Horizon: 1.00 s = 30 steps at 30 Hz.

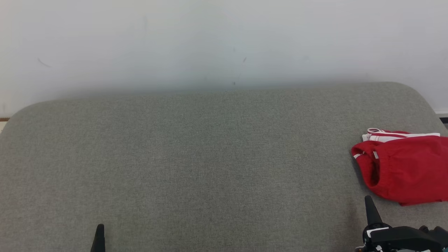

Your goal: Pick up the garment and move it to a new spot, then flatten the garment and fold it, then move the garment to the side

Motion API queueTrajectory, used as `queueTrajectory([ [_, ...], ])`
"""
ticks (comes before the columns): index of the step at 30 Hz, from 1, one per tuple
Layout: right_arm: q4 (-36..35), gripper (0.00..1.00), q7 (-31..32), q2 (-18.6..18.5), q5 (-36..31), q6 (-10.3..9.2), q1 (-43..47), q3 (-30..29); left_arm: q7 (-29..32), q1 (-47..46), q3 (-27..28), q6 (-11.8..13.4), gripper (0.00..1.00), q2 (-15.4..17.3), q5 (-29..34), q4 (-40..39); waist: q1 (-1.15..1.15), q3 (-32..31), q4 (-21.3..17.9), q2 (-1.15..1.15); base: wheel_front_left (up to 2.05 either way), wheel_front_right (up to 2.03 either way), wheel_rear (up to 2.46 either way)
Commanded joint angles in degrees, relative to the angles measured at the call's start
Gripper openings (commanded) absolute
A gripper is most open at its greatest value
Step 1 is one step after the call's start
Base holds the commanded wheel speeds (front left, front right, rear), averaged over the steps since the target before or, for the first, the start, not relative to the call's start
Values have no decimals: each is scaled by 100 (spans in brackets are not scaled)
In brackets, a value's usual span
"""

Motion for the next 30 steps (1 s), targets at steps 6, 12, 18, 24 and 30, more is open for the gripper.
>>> queueTrajectory([
  [6,-95,0,110,10,410,2,-132,-97,104,-103,74,-81,0,11,-411,-16,0,7,45,0,0,0,0],
  [12,-105,0,196,26,733,2,-138,-173,185,-133,107,-126,0,11,-750,-4,0,14,92,0,0,0,0],
  [18,-119,0,278,42,1042,2,-140,-244,262,-155,142,-169,0,11,-1071,8,0,21,139,0,0,0,0],
  [24,-132,0,358,58,1335,2,-131,-316,336,-163,179,-207,0,12,-1376,19,0,28,186,0,0,0,0],
  [30,-148,0,440,73,1617,2,-142,-380,404,-193,214,-242,0,12,-1667,31,0,35,233,0,0,0,0],
])
